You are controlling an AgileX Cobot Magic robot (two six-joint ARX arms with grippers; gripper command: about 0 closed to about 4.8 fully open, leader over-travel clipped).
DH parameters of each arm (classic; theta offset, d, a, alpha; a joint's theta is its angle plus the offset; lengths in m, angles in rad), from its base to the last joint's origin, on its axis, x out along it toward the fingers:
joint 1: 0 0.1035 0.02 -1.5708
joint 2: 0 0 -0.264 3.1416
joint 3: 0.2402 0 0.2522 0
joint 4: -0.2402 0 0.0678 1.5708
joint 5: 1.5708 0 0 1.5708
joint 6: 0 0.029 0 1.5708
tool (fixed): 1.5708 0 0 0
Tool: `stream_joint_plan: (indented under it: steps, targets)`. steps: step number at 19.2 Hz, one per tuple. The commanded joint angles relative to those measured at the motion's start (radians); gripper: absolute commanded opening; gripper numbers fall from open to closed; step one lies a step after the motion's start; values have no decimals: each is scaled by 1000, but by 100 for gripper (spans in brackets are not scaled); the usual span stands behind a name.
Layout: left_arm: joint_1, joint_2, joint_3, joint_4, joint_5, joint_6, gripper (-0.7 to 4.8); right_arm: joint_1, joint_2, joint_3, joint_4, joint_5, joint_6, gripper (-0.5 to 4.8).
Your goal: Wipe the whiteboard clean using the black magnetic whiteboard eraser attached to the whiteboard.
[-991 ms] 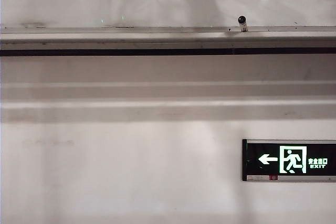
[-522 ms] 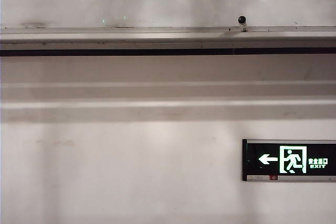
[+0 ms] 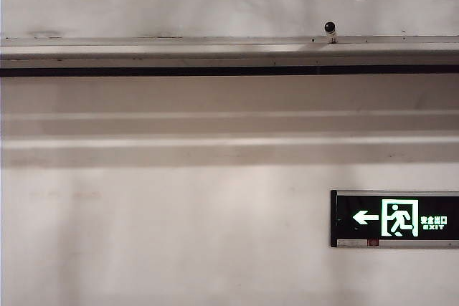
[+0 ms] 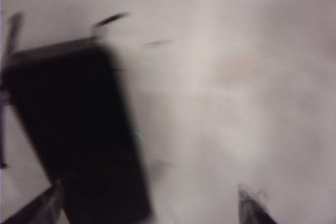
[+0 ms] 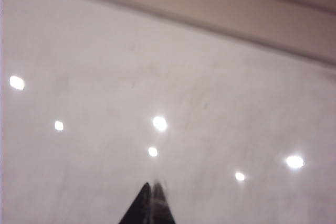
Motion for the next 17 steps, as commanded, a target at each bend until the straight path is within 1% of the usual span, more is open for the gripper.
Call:
stream_joint_plan:
  steps: [1,2,4,7,14,15,16,17]
  targets:
    - [-2,51,6,201,-127,-8,479,0,-12,1,-43,-4,6,-1]
    - [-2,63,6,235,-158,-9,479,0,-13,1,-59,-15,5,-1]
    - [-1,83,6,285,-166,-30,479,0,-15,1,-85,-24,6,-1]
    - [7,119,6,347,-191,-31,479,0,-16,1,-99,-24,7,-1]
    - [27,188,6,433,-191,-32,479,3,-17,1,-117,-24,7,-1]
    - [37,193,6,432,-191,-45,469,3,-17,1,-119,-24,7,-1]
    - [46,204,6,430,-185,-72,398,3,-17,1,-120,-24,7,-1]
    - [51,214,6,430,-182,-75,356,3,-18,1,-119,-24,7,-1]
